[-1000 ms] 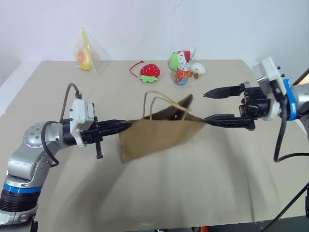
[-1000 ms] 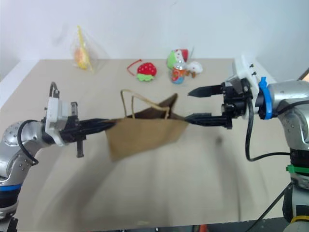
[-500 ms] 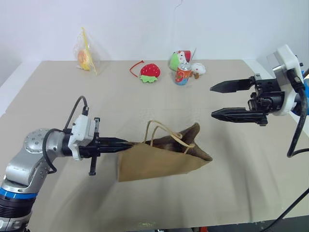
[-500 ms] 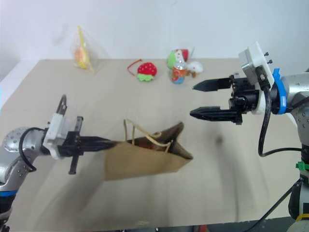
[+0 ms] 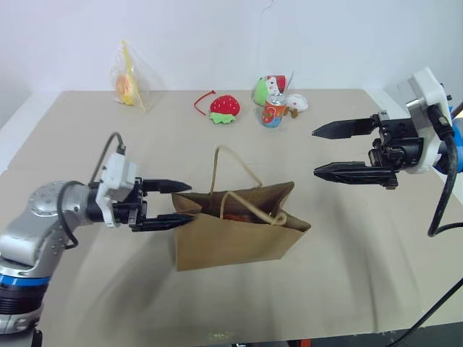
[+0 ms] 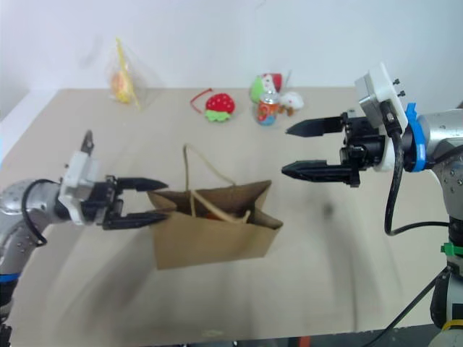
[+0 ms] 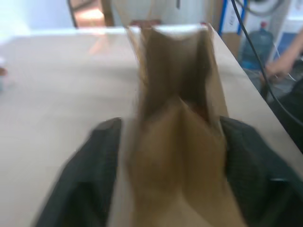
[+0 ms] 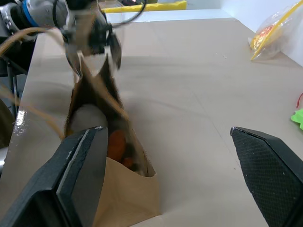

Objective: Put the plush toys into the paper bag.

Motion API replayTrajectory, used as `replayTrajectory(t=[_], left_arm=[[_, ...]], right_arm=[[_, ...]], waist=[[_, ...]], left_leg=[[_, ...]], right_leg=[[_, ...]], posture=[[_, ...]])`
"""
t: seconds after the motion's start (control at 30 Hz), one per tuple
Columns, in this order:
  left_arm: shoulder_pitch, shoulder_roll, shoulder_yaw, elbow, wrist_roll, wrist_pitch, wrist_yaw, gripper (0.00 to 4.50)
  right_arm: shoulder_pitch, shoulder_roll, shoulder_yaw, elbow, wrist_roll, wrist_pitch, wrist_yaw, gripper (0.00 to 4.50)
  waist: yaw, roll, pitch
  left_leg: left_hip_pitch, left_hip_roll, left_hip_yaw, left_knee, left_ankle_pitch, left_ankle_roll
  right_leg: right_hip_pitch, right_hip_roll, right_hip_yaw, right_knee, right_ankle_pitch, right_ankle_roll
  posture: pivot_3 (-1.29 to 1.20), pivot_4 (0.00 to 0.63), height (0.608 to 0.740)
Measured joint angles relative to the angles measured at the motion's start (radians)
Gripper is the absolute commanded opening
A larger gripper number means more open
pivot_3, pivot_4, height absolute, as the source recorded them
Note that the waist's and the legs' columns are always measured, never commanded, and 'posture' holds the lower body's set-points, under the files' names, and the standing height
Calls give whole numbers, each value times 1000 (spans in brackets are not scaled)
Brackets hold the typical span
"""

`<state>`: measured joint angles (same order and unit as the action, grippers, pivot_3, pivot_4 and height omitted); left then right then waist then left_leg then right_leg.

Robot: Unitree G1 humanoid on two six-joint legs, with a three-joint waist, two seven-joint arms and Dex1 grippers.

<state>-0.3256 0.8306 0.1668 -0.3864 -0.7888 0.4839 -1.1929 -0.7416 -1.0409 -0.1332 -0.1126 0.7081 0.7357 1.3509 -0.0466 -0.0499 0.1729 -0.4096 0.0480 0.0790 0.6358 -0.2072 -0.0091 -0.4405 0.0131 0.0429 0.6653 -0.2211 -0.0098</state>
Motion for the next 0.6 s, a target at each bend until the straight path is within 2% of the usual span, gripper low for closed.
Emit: replayTrajectory(t=[0.1, 0.17, 0.27, 0.37, 0.5, 0.6], left_arm=[[0, 12, 40, -62, -54, 48, 44, 4369], [-33, 12, 74, -97, -113, 114, 167, 4369], [-59, 11, 101, -93, -113, 124, 214, 4369], [-63, 4, 104, -49, -59, 103, 258, 4369], [-39, 6, 61, 213, 173, -21, 317, 4369], [-63, -16, 32, 281, 235, -75, 328, 4369]], right_arm=[[0, 7, 4, 18, -7, -12, 1, 4500], [0, 28, 18, 60, -29, -44, 7, 4500], [-1, 40, 25, 76, -37, -55, 12, 4500], [-5, 60, 27, 104, -49, -80, 14, 4500], [-16, 156, 74, 251, -134, -224, 12, 4500], [-16, 195, 92, 304, -169, -279, -4, 4500]], waist=[[1, 0, 0], [2, 0, 0], [2, 1, 0], [0, 1, 0], [1, 1, 0], [3, 1, 0]], left_leg=[[0, 0, 0, 0, 0, 0], [1, 0, -1, 2, 0, 0], [1, -1, 0, 2, 0, 0], [2, -1, 0, 1, 0, 0], [2, 0, 0, 1, 0, 0], [0, 0, 0, 1, 0, 0]], right_leg=[[0, 0, 0, 0, 0, 0], [1, 0, -1, 0, 1, 1], [1, 0, 0, 0, 1, 1], [2, 1, 1, 1, 1, 1], [1, 3, 0, 1, 2, -1], [0, 2, 0, 1, 1, -1]], posture=[[0, 150, 740], [0, 150, 740], [0, 150, 740], [0, 150, 740], [0, 150, 740], [0, 150, 740]])
